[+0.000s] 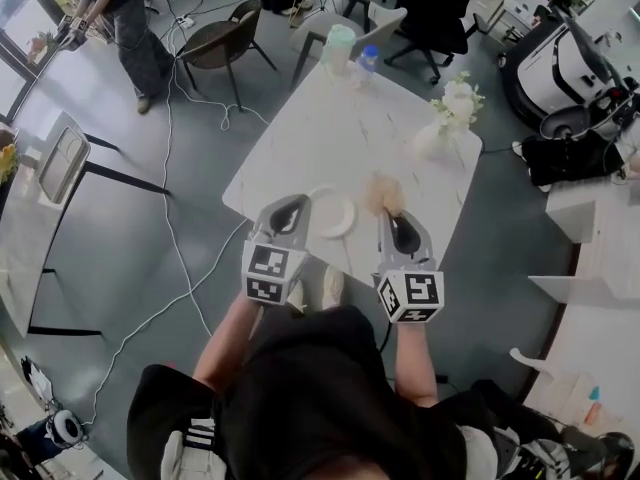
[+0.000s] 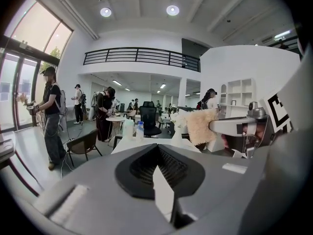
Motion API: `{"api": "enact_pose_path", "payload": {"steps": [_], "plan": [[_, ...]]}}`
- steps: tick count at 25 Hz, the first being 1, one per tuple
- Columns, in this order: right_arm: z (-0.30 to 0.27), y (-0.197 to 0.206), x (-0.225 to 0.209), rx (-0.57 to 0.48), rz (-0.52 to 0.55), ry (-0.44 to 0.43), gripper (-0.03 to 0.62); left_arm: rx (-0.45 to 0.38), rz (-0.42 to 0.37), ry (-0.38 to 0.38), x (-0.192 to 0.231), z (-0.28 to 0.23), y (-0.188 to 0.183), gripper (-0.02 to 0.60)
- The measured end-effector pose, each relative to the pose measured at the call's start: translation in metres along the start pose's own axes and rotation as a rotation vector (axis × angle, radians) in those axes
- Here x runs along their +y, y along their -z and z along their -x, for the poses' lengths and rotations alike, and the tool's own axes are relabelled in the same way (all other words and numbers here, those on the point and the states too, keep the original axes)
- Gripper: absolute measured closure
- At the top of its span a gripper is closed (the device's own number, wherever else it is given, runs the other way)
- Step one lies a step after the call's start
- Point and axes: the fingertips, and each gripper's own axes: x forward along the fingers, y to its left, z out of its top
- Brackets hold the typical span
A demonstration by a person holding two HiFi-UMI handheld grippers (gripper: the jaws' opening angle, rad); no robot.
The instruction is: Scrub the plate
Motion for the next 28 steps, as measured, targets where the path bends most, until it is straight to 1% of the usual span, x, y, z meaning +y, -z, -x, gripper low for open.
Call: {"api": "enact_pose_path", "payload": {"steps": [7,11,20,28], "plan": [[0.025,0.002,0.011,-0.032,-0.014,0.075,0.542,-0.046,-0.056,0.041,0.000,0.023,-0.012,0.575],[0.039,0.005,0.018,-0.049,-0.017,0.107,0.542,-0.065,-0.074,0.061,0.003,0.034,-0.012,0.575],[0.063,0.009,0.024,-0.054,-0.007,0.151,0.542,-0.066,-0.079,0.082,0.000,0.049,-0.005,0.575],[0.067,0.011,0.045,-0.051,-0.007,0.155,0.542,-0.052,-0.077,0.087,0.006,0.064,0.006,0.575]]}}
